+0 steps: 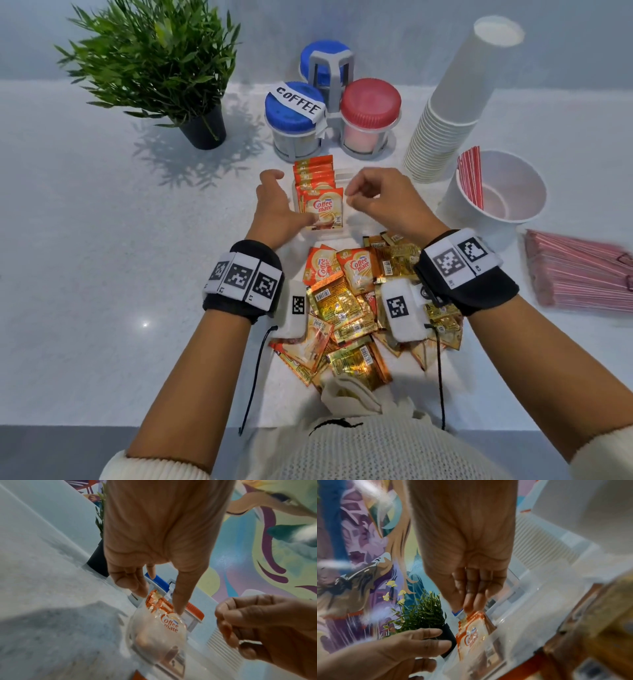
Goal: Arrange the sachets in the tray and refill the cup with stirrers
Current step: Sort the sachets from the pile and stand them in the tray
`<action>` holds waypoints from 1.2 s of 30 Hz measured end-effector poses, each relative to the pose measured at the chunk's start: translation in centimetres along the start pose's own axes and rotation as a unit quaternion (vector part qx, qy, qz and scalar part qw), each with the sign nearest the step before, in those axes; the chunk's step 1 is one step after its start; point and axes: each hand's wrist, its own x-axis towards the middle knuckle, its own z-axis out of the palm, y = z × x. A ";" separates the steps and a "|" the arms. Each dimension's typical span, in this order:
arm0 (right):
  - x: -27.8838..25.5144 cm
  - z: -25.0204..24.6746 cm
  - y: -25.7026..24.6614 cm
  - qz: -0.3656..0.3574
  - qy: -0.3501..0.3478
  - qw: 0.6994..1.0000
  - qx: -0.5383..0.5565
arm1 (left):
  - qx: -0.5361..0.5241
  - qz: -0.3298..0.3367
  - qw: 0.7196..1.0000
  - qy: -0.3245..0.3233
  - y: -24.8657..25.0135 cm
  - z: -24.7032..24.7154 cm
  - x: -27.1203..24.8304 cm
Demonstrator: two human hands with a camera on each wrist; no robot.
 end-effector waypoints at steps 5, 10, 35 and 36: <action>-2.2 -0.9 0.5 -0.009 -0.182 0.969 -0.168 | 0.024 0.057 0.998 -0.001 0.3 0.2 -2.2; -3.3 0.2 2.2 0.011 -0.235 0.928 -0.289 | 0.071 0.068 0.992 -0.078 0.1 1.6 -3.7; -6.7 -1.8 4.1 0.009 -0.180 0.944 -0.275 | 0.083 0.054 0.995 0.000 1.6 4.4 -4.2; -6.7 -1.9 4.1 0.008 -0.184 0.945 -0.271 | 0.065 0.056 0.996 0.014 1.7 4.1 -4.1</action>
